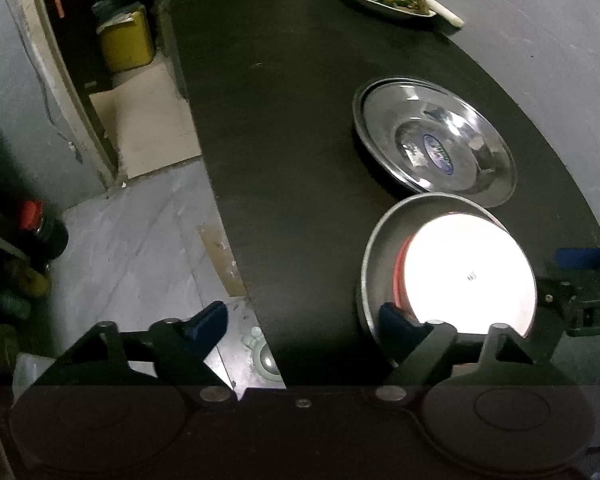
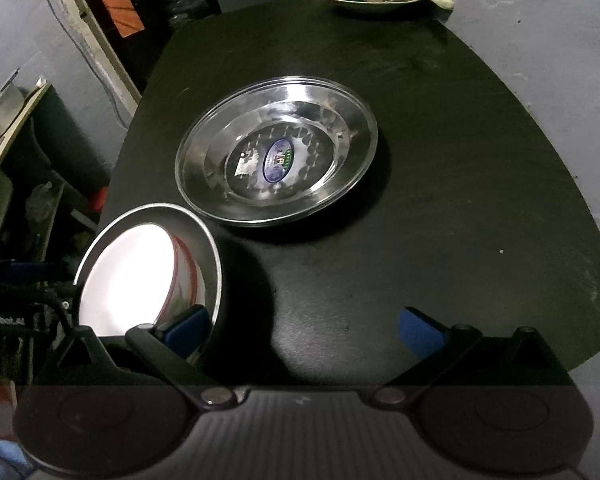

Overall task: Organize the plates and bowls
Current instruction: 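Close both tools on the rim of the steel mixing bowl, then lift the steel mixing bowl with both tools and carry it toward the plate stack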

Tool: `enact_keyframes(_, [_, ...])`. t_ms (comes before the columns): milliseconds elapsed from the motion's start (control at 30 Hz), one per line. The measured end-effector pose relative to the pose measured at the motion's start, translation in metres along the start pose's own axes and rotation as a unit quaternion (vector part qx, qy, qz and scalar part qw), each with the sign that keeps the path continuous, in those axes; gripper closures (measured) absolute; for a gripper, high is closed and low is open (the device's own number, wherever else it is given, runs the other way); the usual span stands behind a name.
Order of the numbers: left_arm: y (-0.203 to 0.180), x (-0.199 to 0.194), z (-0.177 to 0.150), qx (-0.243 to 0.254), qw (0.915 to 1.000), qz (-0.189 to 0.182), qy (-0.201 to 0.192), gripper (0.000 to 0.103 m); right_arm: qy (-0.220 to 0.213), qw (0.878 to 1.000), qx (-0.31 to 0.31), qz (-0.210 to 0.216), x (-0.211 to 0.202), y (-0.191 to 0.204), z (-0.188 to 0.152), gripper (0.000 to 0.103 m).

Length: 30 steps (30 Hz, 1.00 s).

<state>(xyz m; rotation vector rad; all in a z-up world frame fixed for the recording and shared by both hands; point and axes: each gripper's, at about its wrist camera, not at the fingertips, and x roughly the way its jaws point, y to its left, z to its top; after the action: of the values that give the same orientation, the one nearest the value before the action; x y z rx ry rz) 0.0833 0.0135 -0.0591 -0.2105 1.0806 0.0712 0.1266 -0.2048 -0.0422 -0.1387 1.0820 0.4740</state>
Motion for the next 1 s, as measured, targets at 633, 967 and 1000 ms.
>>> enact_keyframes(633, [-0.008, 0.0, 0.0, 0.002, 0.9987, -0.052, 0.001, 0.069, -0.004, 0.998, -0.05, 0.033, -0.002, 0.014, 0.005, 0.037])
enact_keyframes(967, [-0.007, 0.001, 0.0, -0.016, 0.9962, -0.086, 0.008, 0.09, 0.004, 0.997, -0.04, 0.067, -0.001, 0.013, 0.007, 0.056])
enact_keyframes(1000, [-0.009, 0.0, 0.0, -0.011, 0.9965, -0.082, 0.007, 0.09, 0.004, 0.997, -0.037, 0.073, -0.001, 0.012, 0.007, 0.066])
